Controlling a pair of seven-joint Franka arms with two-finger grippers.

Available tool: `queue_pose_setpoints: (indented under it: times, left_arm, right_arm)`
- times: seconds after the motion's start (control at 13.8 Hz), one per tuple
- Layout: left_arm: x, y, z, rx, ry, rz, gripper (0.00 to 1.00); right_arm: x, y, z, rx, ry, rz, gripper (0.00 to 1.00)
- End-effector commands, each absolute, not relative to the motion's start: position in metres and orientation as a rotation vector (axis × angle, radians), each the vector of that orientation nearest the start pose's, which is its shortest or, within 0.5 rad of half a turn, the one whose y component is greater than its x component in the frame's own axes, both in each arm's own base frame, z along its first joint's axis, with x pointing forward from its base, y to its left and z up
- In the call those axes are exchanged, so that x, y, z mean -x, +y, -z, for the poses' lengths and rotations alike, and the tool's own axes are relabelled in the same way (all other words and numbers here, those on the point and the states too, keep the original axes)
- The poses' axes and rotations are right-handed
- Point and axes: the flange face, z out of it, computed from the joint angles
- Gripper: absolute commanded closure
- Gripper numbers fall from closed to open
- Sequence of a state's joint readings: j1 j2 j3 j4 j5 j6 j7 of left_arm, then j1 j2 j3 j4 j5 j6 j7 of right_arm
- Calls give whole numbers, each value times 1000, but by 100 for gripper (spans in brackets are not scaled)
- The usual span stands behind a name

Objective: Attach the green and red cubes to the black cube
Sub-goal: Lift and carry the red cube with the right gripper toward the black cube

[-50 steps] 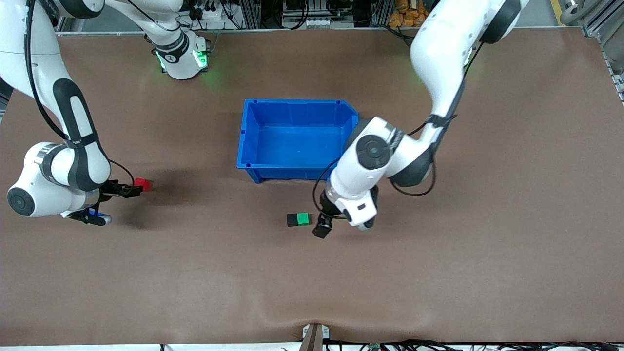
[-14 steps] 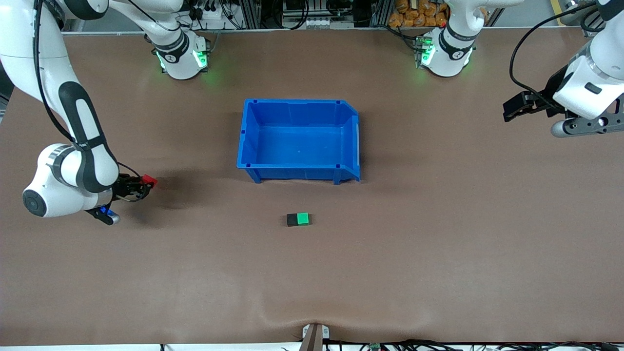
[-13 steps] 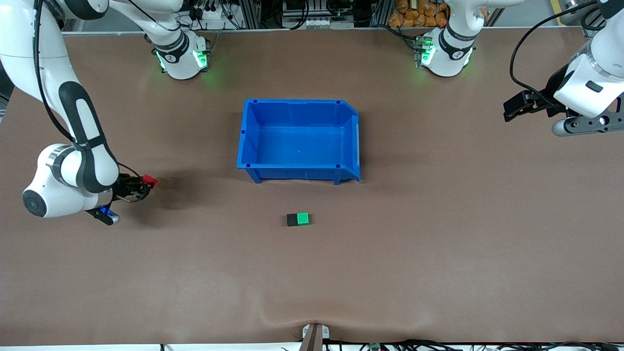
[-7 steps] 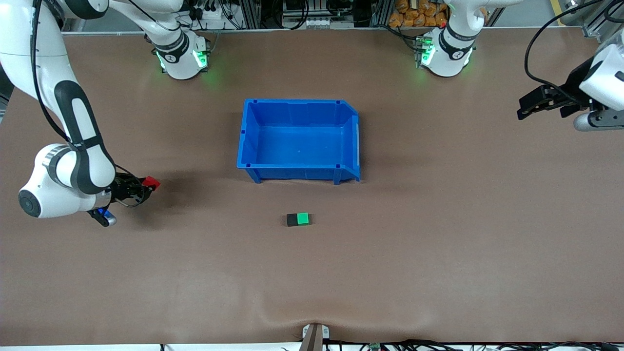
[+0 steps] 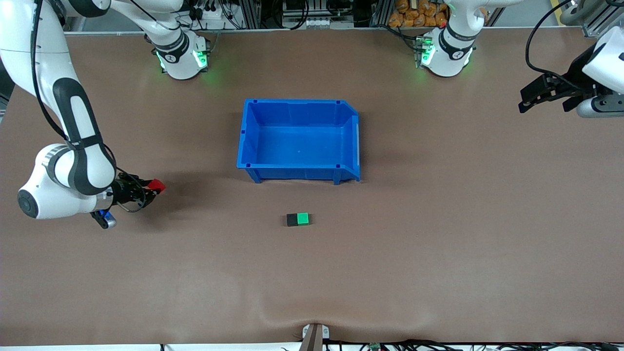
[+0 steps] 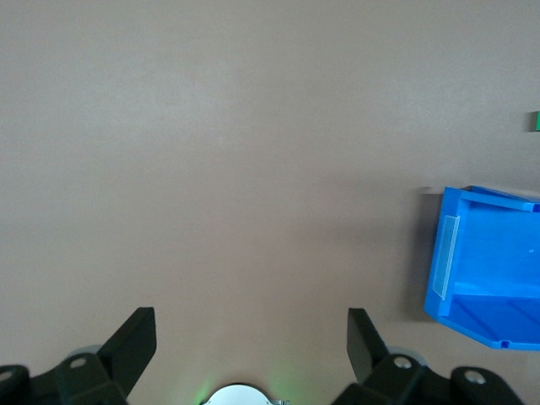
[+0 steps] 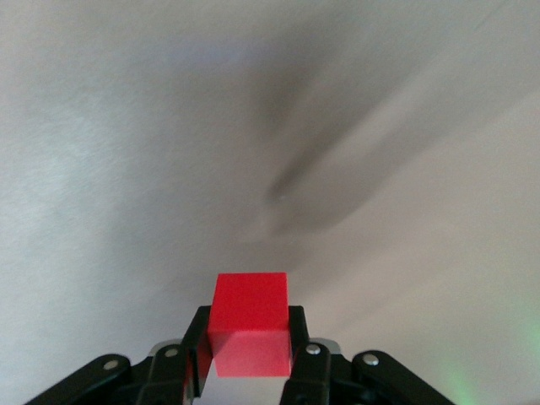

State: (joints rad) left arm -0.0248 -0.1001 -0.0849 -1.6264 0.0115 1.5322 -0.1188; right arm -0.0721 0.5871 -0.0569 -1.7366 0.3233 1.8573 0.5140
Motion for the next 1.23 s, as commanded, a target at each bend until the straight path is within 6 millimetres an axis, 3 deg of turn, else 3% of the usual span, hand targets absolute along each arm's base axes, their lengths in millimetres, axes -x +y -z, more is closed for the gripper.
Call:
queue_pose_setpoints:
  times: [0.0, 0.73, 1.16]
  left_arm:
    - [-503, -61, -653, 3123, 20, 53, 0]
    - [-509, -67, -654, 3125, 35, 62, 0]
    - [-509, -68, -654, 3125, 35, 62, 0]
  right_arm:
    - [-614, -40, -225, 2624, 1196, -742, 100]
    - [-620, -14, -231, 2564, 1285, -754, 100]
    - [-623, -10, -232, 2521, 1294, -746, 100]
